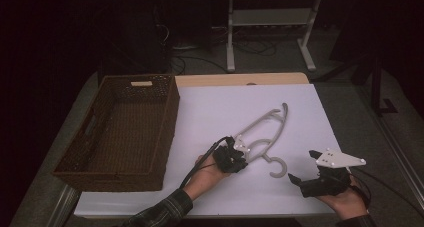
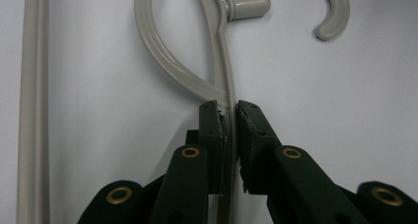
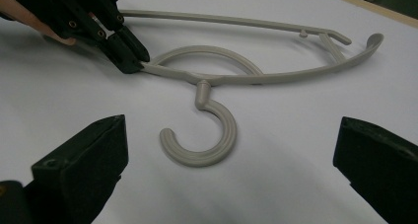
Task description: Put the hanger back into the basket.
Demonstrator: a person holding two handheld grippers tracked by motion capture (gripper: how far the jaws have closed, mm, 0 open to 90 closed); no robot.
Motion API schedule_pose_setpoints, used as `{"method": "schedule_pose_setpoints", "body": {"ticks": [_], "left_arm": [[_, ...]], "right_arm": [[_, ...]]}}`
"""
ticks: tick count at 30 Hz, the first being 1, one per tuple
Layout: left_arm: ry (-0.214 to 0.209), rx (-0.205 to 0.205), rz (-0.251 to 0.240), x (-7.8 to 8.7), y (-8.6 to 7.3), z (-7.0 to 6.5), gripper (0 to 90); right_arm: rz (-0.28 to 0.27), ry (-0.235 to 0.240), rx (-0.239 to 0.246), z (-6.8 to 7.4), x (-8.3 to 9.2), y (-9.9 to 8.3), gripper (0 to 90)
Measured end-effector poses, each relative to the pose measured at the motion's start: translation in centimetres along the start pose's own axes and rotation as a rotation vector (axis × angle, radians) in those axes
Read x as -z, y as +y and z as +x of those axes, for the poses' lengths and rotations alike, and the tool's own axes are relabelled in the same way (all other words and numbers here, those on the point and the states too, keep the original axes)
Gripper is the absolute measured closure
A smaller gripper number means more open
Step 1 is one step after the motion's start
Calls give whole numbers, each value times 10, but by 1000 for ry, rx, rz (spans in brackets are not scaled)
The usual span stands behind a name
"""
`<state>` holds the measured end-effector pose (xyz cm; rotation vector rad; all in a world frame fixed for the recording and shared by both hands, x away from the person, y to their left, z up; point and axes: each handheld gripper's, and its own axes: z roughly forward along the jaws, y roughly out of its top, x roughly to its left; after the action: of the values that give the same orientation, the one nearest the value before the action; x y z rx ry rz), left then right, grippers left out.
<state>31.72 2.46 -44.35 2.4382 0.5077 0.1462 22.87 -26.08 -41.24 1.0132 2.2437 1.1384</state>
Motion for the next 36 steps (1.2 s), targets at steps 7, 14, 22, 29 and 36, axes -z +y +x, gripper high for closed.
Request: {"method": "schedule_pose_setpoints", "body": {"ticks": [7, 14, 22, 29, 36], "left_arm": [[-13, 11, -7, 3, 1, 2, 823], [-6, 2, -67, 19, 6, 3, 822], [0, 18, -152, 44, 10, 8, 822], [3, 39, -207, 61, 13, 13, 825], [3, 60, -256, 75, 15, 17, 827]], "right_arm": [[-4, -1, -1, -1, 0, 0, 0], [-5, -3, -2, -1, 1, 0, 0], [-3, -5, -2, -1, 0, 0, 0], [-3, -6, -2, -1, 0, 0, 0], [-1, -7, -4, -1, 0, -1, 0]]}}
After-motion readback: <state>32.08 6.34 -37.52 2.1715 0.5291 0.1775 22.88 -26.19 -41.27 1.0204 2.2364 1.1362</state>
